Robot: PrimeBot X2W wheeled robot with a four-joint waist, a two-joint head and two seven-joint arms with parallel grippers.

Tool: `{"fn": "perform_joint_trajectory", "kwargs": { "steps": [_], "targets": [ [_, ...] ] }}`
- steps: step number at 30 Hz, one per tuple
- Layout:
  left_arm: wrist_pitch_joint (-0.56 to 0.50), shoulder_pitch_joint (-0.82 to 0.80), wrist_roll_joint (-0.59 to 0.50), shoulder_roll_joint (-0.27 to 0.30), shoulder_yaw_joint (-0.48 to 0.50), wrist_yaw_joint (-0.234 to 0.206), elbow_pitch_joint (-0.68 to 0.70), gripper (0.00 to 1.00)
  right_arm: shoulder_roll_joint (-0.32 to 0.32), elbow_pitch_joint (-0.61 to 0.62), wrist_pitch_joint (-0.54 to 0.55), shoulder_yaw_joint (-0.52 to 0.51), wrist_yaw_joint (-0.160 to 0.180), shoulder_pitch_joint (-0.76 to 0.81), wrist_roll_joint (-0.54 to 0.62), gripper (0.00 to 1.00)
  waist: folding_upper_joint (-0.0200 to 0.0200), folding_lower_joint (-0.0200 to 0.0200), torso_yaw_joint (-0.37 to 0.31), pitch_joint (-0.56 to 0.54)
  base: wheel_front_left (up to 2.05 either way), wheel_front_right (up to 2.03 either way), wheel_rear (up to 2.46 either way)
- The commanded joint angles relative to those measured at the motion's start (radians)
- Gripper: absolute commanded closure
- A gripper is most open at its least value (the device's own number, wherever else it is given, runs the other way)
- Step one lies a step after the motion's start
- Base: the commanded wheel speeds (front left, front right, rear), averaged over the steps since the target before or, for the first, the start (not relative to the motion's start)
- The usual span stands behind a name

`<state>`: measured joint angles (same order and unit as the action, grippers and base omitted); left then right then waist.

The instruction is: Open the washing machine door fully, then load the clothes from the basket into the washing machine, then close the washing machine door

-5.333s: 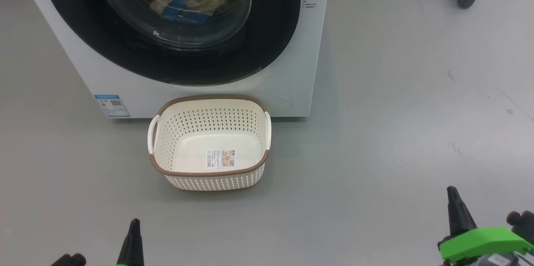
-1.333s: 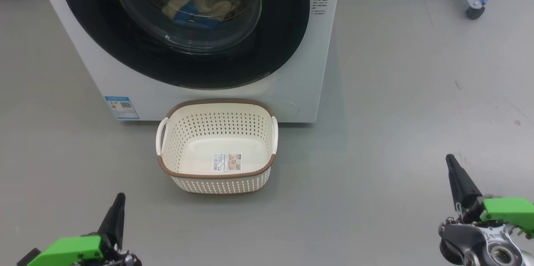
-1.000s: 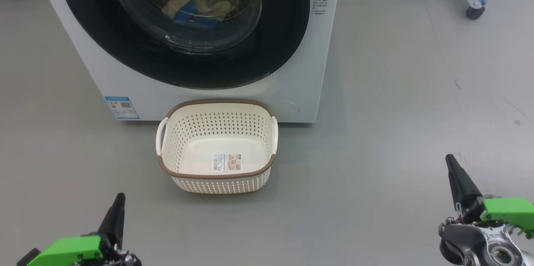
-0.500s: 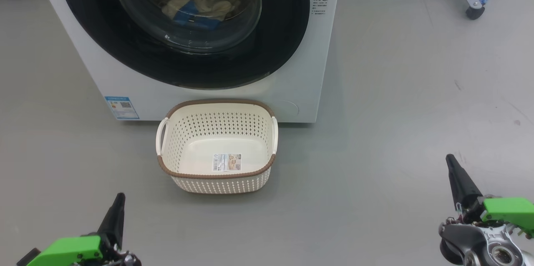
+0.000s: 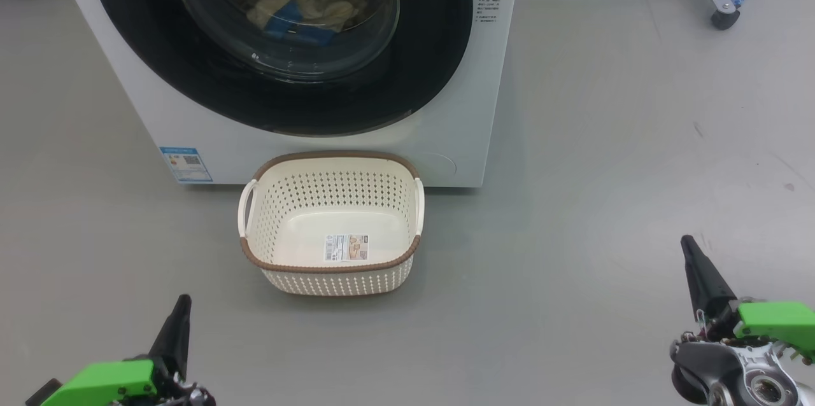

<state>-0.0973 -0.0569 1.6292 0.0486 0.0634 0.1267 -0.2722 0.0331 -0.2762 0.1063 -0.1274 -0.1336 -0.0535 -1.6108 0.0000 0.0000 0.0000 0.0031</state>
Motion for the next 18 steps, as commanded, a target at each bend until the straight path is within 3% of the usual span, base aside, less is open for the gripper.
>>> {"fn": "perform_joint_trajectory", "kwargs": {
  "steps": [1, 18],
  "targets": [
    [-0.007, -0.050, -0.011, 0.010, 0.039, 0.004, 0.027, 1.00, 0.019, 0.032, 0.005, 0.016, 0.003, -0.054, 0.001, 1.00, 0.0000, 0.0000, 0.000, 0.000, 0.00, 0.00, 0.00],
    [-0.009, -0.050, -0.013, 0.008, 0.042, 0.004, 0.027, 1.00, 0.019, 0.032, 0.006, 0.015, 0.003, -0.054, 0.001, 1.00, 0.0000, 0.0000, 0.000, 0.000, 0.00, 0.00, 0.00]
  ]
}}
